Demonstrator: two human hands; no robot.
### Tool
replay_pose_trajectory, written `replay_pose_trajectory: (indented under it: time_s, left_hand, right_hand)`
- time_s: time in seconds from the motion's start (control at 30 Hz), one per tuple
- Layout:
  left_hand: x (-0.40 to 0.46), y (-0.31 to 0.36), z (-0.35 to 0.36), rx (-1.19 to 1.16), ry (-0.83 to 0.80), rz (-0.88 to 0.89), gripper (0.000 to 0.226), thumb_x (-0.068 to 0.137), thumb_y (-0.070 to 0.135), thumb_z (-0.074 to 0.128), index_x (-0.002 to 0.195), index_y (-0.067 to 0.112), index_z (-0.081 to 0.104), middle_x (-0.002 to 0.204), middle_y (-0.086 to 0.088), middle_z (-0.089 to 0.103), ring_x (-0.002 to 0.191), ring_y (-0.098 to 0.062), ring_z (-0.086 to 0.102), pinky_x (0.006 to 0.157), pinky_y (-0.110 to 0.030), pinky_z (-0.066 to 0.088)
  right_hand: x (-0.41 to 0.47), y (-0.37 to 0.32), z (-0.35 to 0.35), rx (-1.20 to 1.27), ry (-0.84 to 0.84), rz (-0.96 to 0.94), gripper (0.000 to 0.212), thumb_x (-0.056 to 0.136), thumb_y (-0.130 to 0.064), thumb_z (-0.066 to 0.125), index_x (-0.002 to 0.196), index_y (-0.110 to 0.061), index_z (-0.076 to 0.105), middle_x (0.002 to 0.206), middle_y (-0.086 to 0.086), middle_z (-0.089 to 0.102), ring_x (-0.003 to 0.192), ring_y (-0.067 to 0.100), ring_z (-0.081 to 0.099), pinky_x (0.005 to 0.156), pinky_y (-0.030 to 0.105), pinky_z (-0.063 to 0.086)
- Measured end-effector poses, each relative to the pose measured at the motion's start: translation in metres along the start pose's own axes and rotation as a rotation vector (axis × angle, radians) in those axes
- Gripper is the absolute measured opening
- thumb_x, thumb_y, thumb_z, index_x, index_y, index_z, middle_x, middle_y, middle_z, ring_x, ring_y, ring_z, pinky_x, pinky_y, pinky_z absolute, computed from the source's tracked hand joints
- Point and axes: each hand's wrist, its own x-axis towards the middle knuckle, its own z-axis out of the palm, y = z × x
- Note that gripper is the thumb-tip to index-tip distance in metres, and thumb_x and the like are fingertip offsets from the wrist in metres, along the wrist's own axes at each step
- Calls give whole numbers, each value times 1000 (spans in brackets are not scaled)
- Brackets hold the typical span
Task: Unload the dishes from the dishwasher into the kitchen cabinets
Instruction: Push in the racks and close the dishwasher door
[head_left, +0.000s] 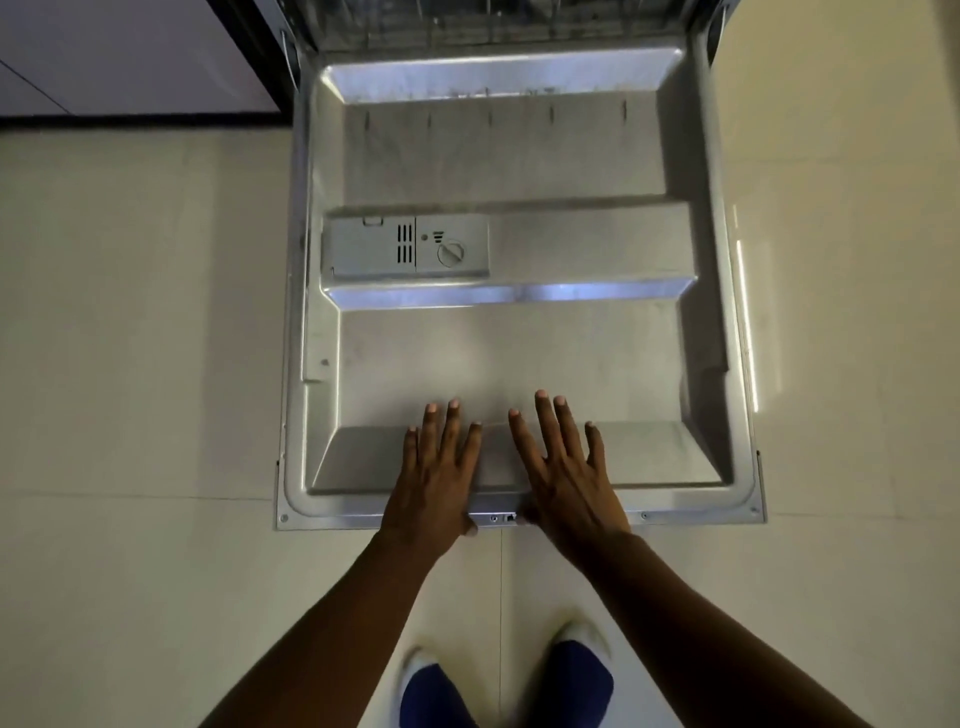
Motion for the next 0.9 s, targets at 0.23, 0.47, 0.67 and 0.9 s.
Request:
replay_pose_trajectory:
  time_s: [0.23,0.47,0.67,0.9]
  left_hand:
    - [4,9,13,50,-26,-40,128,70,53,74,149,14,-18,153,-21,-28,142,-45,-17,116,-58,5]
    - [6,11,21,186,-3,-23,137,64,51,80,145,8,-22,151,-29,-25,140,-53,-8,113,-62,16]
    - [4,10,20,229,16,4,118,75,35,73,146,4,-17,151,-33,-19,139,-56,2,112,-62,20]
    - [-39,8,-51,159,-103,63,111,78,30,70,148,4,-12,154,-30,-14,140,-53,7,114,-57,20]
  right_hand:
    - [-13,16,11,-72,-161,-73,131,69,-51,77,148,-18,-22,153,20,-27,142,41,-21,115,62,4]
    - [-18,15,35,-159,-31,-51,114,81,-23,71,149,-20,-20,154,20,-27,141,42,-20,116,60,7]
    - [-14,21,39,-240,-6,-98,118,59,-27,87,150,-13,12,153,30,19,138,49,23,104,65,33]
    - [-37,6,-36,-254,-125,-139,119,58,-32,87,151,-9,17,150,33,23,135,52,29,100,65,36]
